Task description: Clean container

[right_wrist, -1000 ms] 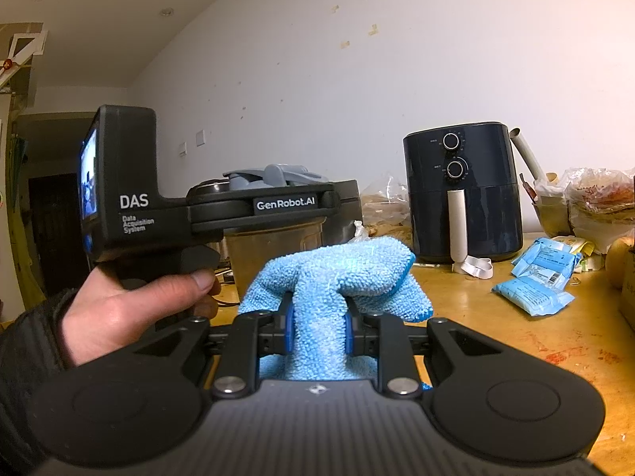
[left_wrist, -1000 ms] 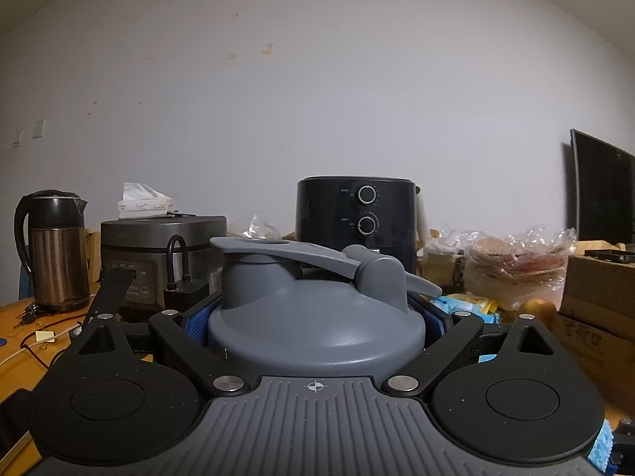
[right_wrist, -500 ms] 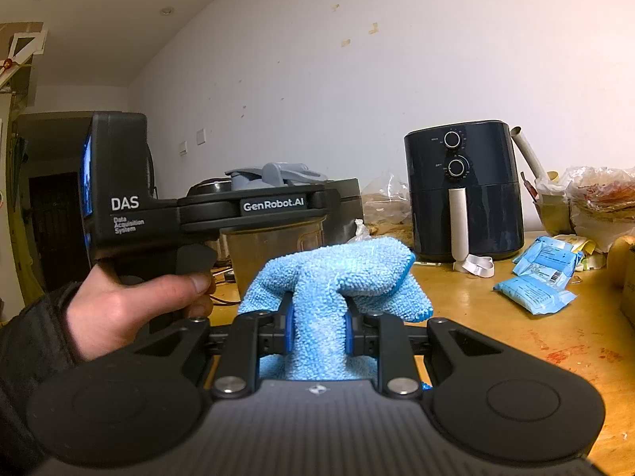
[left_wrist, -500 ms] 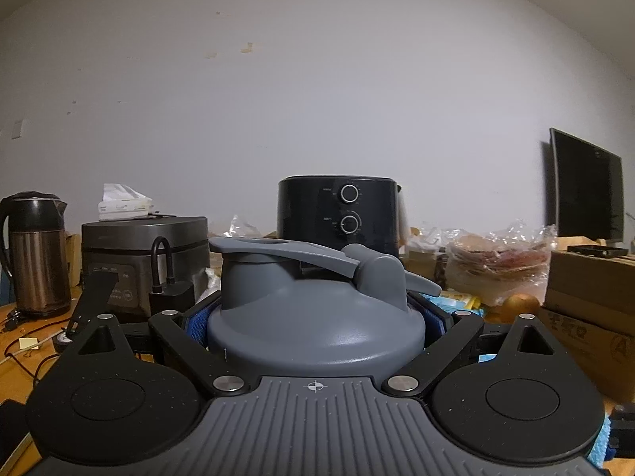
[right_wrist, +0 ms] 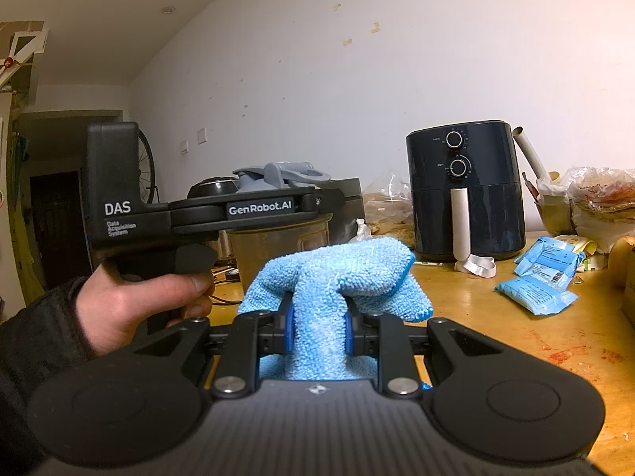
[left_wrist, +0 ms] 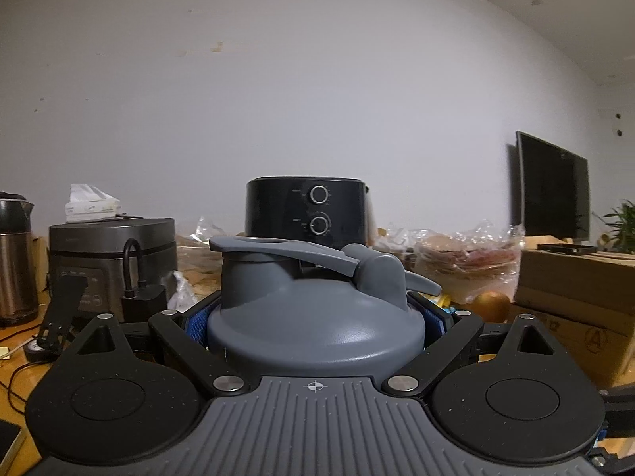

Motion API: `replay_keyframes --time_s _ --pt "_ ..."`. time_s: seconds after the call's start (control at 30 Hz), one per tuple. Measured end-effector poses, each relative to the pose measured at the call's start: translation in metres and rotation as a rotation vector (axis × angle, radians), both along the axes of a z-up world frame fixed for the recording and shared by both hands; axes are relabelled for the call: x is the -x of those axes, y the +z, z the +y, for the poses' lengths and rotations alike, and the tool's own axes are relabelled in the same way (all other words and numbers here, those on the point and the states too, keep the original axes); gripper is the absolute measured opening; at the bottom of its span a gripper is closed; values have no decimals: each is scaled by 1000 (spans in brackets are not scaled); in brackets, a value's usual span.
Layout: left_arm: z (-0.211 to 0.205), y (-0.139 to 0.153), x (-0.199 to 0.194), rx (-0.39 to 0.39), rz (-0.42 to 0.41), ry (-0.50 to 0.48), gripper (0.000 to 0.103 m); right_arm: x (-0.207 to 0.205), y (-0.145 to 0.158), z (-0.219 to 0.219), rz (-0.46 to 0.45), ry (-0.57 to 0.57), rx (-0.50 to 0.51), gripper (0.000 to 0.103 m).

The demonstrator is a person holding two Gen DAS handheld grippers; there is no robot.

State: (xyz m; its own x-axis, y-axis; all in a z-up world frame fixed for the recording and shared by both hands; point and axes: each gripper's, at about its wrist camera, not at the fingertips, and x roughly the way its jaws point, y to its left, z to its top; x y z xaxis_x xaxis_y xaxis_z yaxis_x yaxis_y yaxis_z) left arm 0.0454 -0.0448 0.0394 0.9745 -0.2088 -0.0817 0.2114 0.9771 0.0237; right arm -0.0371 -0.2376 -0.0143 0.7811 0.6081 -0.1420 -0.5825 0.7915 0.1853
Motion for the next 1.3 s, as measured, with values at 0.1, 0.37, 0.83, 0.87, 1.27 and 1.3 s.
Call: replay_keyframes --time_s 0.1,0.37,0.83,0.87,1.27,1.3 --pt "1 0 -1 -12 -1 -20 95 0 0 0 0 0 1 21" --pt "5 -2 -2 -30 -6 -70 95 -1 0 2 2 1 5 21" --pt "17 -3 -7 -19 -10 -199 95 -2 -2 3 6 9 -1 21" --pt "18 -4 -7 -18 -10 -203 95 -2 -2 3 6 9 -1 21" --pt "24 -3 -11 -6 3 -259 95 -4 -3 7 11 18 2 21" --pt "24 -3 -11 -5 5 -262 95 -4 -3 7 11 19 2 21"
